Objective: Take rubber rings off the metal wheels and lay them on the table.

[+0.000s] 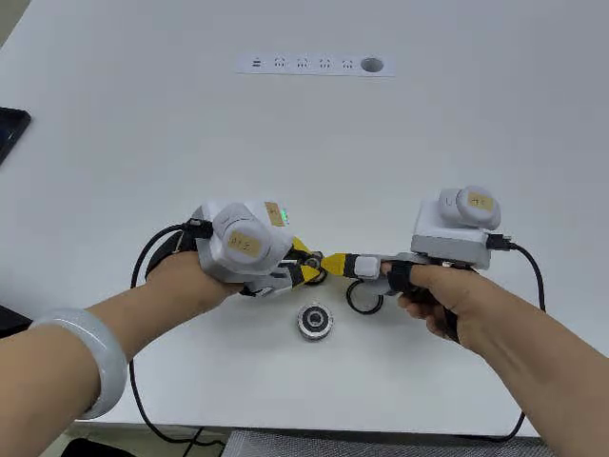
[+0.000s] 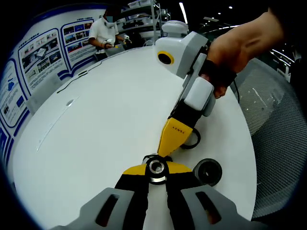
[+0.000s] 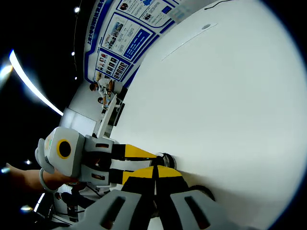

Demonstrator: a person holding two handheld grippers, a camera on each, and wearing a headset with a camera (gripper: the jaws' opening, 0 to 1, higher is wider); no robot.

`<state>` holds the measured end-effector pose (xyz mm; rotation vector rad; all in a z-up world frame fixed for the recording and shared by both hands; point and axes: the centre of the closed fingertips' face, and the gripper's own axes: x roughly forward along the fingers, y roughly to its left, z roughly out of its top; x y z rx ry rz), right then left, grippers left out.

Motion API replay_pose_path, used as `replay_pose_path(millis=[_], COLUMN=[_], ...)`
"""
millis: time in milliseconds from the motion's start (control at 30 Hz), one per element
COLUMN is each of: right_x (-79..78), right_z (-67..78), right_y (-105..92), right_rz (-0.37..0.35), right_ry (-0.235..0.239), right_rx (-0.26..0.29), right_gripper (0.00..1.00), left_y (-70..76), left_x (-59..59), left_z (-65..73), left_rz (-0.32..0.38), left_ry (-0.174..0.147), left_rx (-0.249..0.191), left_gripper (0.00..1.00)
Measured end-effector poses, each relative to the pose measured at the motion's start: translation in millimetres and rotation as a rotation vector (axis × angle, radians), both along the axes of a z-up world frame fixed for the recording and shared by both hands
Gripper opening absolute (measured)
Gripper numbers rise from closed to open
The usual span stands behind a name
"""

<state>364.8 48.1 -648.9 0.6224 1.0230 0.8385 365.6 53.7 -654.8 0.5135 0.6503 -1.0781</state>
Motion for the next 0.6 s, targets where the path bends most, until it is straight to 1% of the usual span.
replay_pose_path(millis=[67, 100, 133, 200, 367, 600], right_x=[-0.1, 0.8, 1.3, -0.8, -0.9, -3.5], right_z=[1.2, 4.2, 7.3, 6.3, 7.0, 9.3], right_y=[0.6, 2.5, 4.5, 4.9, 2.1, 4.6], right_rz=[0.002, -0.003, -0.012, 0.005, -0.009, -0.008], right_ry=[0.0, -0.003, 0.009, -0.004, 0.008, 0.002], right_rx=[0.004, 0.022, 0.043, 0.023, 0.034, 0.046], right_gripper=[0.01, 0.01, 0.01, 0.01, 0.01, 0.01], left_y=[-0.1, -0.3, -0.4, -0.4, -0.4, -0.8], left_x=[0.0, -0.2, -0.3, -0.3, -0.3, -0.4], left_z=[0.0, 0.3, 0.3, 0.4, 0.4, 0.2], left_rz=[0.001, 0.0, -0.001, -0.001, -0.001, -0.004], left_ry=[0.0, 0.0, 0.0, 0.0, -0.001, -0.003], left_rx=[0.0, 0.0, 0.0, 0.0, 0.002, 0.004], left_gripper=[0.13, 0.13, 0.13, 0.13, 0.13, 0.13])
